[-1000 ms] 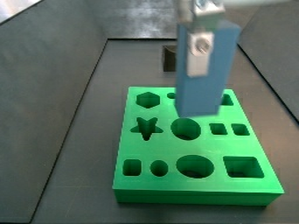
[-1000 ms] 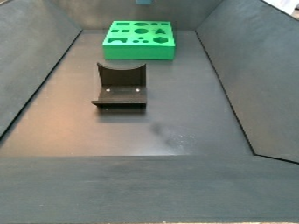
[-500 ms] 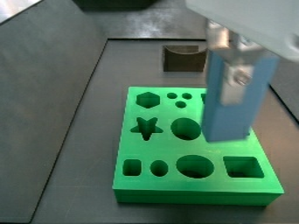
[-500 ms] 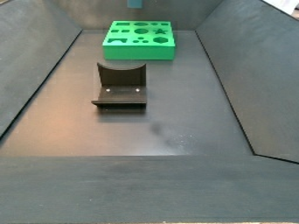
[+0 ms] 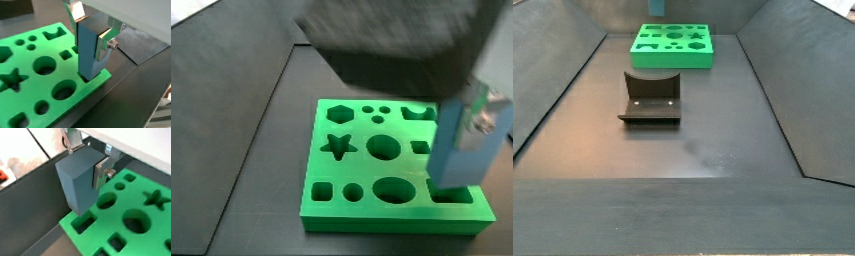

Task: Pick up the rectangle object. Move up. Move to above the board. Insert the rectangle object.
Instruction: Insert the rectangle object.

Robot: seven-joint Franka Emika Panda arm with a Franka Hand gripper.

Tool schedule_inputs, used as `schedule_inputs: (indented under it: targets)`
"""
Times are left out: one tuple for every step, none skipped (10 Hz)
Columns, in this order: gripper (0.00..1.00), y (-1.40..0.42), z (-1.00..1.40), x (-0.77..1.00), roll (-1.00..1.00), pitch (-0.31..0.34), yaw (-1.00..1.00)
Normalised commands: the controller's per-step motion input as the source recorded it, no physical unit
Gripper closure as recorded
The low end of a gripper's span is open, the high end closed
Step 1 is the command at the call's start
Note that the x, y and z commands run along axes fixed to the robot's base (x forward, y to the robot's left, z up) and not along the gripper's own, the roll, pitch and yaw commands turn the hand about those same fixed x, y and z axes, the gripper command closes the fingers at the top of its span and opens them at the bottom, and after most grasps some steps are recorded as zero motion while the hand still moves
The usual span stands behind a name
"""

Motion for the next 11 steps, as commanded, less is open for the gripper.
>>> schedule_inputs:
  targets:
    - [1.00, -0.10, -0.32, 0.43, -0.01, -0.083, -0.15]
    - [1.00, 0.00, -0.16, 0.30, 0.00, 0.000, -0.10]
    - [1.00, 0.00, -0.09, 0.23, 0.00, 0.000, -0.16]
    - [1.00, 0.00, -0.07, 0.05, 0.00, 0.000, -0.04]
    - [1.00, 0.03, -0.11, 0.01, 0.03, 0.000, -0.04]
    - [1.00, 0.06, -0.13, 0.00, 0.01, 0.000, -0.07]
    - [1.00, 0.07, -0.12, 0.00, 0.01, 0.000, -0.09]
    - [1.00, 0.06, -0.13, 0.00, 0.01, 0.000, -0.07]
    - [1.00, 0.09, -0.19, 0.00, 0.02, 0.000, -0.07]
    - [1.00, 0.12, -0.17, 0.00, 0.03, 0.000, -0.07]
    - [1.00, 0.04, -0.13, 0.05, 0.00, 0.000, -0.05]
